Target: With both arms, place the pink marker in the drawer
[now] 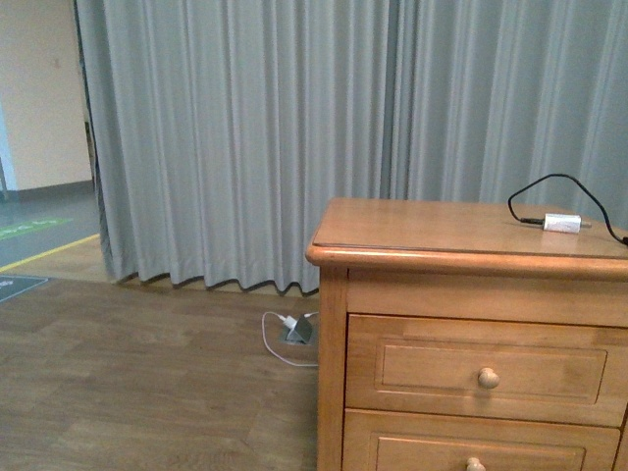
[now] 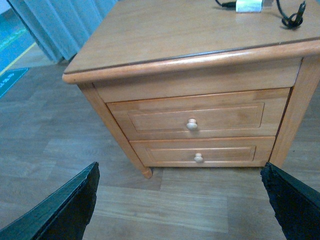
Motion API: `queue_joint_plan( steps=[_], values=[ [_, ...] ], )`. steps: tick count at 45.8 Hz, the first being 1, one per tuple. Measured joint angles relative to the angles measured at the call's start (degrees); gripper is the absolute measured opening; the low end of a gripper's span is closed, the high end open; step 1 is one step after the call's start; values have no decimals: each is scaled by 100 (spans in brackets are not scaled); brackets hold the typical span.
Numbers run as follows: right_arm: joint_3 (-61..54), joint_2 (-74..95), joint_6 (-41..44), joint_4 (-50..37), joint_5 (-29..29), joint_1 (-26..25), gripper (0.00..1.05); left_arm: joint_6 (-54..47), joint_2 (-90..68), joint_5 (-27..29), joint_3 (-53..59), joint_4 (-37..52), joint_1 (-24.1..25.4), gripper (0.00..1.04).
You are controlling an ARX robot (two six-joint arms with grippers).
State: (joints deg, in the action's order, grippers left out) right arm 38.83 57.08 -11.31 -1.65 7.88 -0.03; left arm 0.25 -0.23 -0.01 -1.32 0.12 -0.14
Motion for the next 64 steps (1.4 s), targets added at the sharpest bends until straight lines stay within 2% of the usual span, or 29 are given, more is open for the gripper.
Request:
queue_joint_plan(
  steps=[7,9,13,16,24,31,49,50,51,64],
  values=[
    [-2,-7,-13,20,9,-9,96,2,0,0,0,0,0,99],
    [-127,-15,66,-278,-164,-7,93,0,-2,0,0,0,0,99],
    [-887,-223,645,-1897,-745,4,78,0,-2,0,0,0,0,99],
    [-1475,-507,898,-2627,-807,-4,62,0,-2,0,0,0,0,99],
    [-2282,-1025,1067,-2861,-800,-2,26,0,0,0,0,0,0,99],
    [-2710,-1438,1115,-2887,-800,-2,1,0,0,0,0,0,0,99],
    [-3386,-2472,1110,-2529,-798,-2,1,0,0,0,0,0,0,99],
    [-3416,-2551,1110,-2481,-798,-2,1,0,0,0,0,0,0,99],
    [-3786,-3486,1110,-1998,-798,-2,1,2,0,0,0,0,0,99],
    [-3853,-4164,1110,-1399,-791,-2,1,0,-2,0,0,0,0,99]
  ],
)
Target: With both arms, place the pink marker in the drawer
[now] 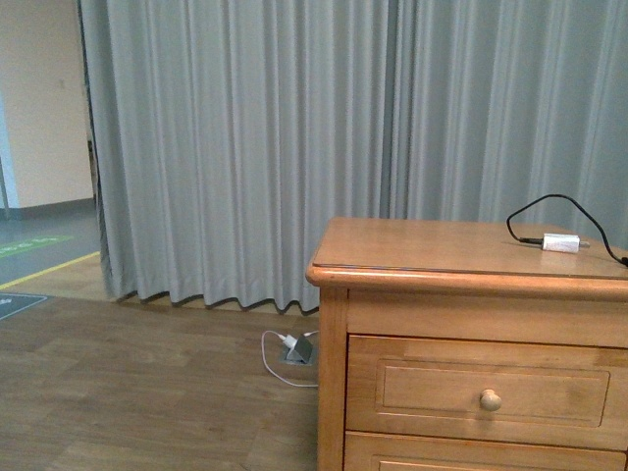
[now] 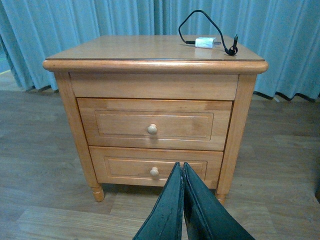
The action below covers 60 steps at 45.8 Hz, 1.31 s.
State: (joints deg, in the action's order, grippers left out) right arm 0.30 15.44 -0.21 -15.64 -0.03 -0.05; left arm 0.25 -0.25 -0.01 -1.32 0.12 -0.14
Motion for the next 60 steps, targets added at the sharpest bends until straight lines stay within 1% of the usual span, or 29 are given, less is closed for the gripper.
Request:
queue_joint_plan(
  steps=[16,17,19,20,33,35,36,38,39,50,52,53,55,60],
  values=[
    [0,-525,0,527,4,0,1,0,0,0,0,0,0,99],
    [0,-608,2,614,4,0,1,0,2,0,0,0,0,99],
    [4,-1145,4,1314,7,0,1,2,2,0,0,0,0,99],
    [4,-1318,4,1499,9,0,1,2,0,4,0,0,0,99],
    [4,-1521,7,1556,7,0,1,0,2,0,0,0,0,99],
    [4,-1519,13,1556,7,0,7,2,2,0,0,0,0,99],
    [4,-1521,13,1556,7,0,12,0,2,0,0,0,0,99],
    [4,-1521,13,1556,9,0,19,0,0,0,0,0,0,99],
    [4,-1521,13,1556,7,0,26,0,2,0,0,0,0,99],
    [4,-1521,13,1556,7,0,85,0,2,2,0,0,0,99],
    [4,-1521,11,1556,7,0,97,0,2,0,0,0,0,99],
    [4,-1521,4,1556,7,0,98,0,0,0,0,0,0,99],
    [4,-1521,7,1556,7,0,96,0,0,2,0,0,0,99],
    [4,-1521,9,1556,7,0,96,0,0,2,0,0,0,99]
  ],
)
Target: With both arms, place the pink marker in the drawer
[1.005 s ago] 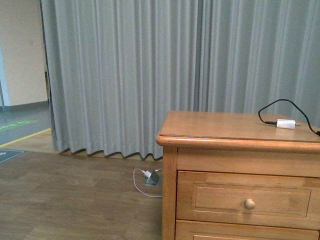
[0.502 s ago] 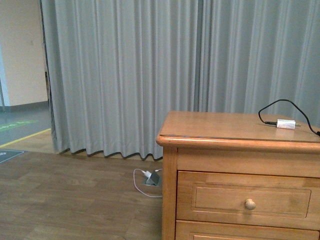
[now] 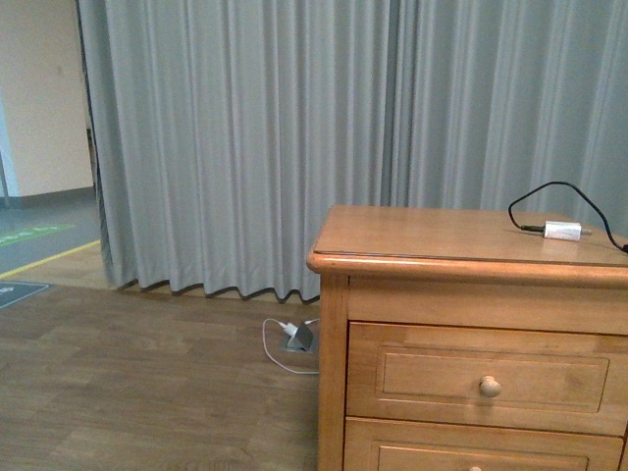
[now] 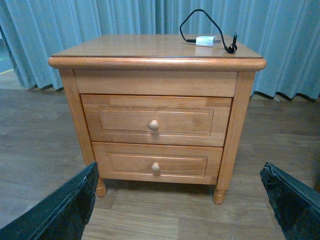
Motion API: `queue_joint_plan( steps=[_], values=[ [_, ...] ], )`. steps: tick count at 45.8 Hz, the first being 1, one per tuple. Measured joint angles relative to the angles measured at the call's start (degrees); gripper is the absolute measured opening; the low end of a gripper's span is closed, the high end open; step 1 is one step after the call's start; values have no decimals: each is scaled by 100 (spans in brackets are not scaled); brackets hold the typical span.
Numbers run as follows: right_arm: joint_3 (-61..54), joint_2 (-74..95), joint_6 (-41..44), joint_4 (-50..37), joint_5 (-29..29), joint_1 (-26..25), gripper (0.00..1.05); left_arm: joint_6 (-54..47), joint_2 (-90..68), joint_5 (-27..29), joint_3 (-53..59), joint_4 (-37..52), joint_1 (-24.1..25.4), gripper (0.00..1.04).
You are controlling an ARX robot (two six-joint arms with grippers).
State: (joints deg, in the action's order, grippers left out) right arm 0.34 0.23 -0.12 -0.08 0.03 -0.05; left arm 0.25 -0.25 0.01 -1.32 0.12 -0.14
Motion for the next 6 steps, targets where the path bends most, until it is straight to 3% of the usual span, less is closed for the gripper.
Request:
queue_joint_plan(
  steps=[6],
  values=[
    [0,0,0,0,0,0,96,0,2,0,0,0,0,99]
  ],
)
